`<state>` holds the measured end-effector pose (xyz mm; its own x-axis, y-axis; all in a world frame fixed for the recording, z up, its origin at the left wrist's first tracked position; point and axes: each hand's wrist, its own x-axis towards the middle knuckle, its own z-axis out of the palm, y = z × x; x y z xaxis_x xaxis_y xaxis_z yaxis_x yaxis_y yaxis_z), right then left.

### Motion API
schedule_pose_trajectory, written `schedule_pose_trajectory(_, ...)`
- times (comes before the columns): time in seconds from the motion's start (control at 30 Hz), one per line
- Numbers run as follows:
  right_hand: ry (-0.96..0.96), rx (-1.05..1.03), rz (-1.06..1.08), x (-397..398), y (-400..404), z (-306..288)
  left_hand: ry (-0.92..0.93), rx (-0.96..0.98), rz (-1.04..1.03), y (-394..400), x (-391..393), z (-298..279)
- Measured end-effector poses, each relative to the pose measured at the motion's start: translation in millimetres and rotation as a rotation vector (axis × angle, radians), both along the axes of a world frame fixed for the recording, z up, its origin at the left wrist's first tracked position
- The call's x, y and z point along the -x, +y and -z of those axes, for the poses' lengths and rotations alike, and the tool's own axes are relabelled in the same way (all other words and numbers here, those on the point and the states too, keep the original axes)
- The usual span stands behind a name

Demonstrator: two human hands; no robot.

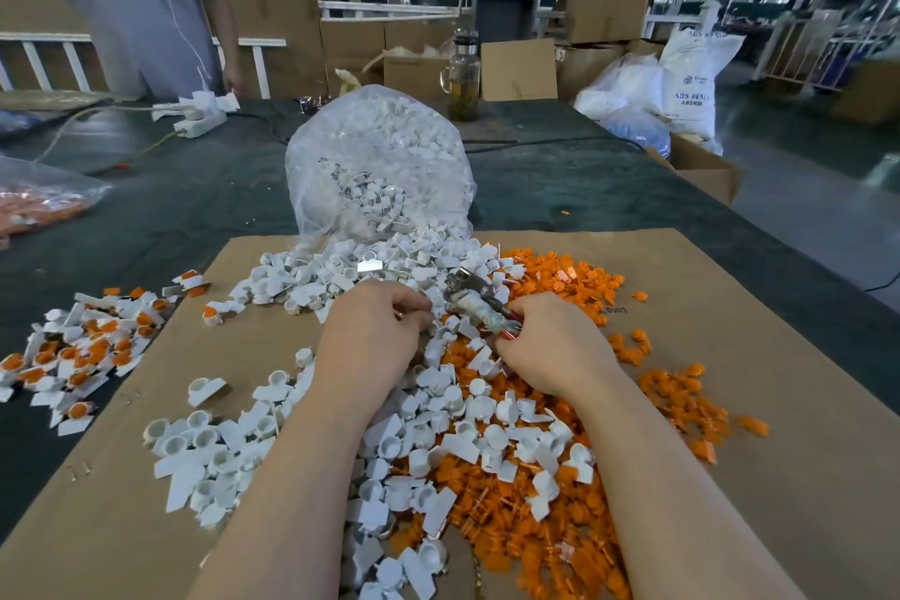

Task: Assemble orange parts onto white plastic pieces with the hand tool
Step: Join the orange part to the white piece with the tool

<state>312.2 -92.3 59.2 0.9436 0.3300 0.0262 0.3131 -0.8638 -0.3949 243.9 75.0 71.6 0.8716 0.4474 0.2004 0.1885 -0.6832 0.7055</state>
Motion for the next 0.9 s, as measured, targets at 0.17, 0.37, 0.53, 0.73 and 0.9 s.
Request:
schedule_pose_trajectory(0.17, -0.029, 0.043, -0.003, 2.7, 1.7, -1.6, 0.008, -0.012, -0.008, 3.4, 3.2, -2.1)
schedule_pose_trajectory(0.37, -0.103, 0.02, 0.02, 5.0, 1.4, -2.4, 0.029, -0.053, -0.017, 3.6, 3.1, -1.8)
schedule_pose_trajectory(0.53, -0.087, -0.202, 0.01, 4.6, -0.1, -6.4, -0.05, 0.005, -0.032, 1.7, 5.0, -3.8)
schedule_pose_trajectory(0.73, -0.157, -0.49, -0.035, 9.0, 2.3, -13.5, -0.15, 0.358, -0.034, -6.1, 6.7, -16.0)
schedule_pose_trajectory(0.9, -0.108, -0.807, -0.103, 17.8, 7.5, -20.1, -0.161, 0.661, 0.013, -17.7, 8.0, -21.3)
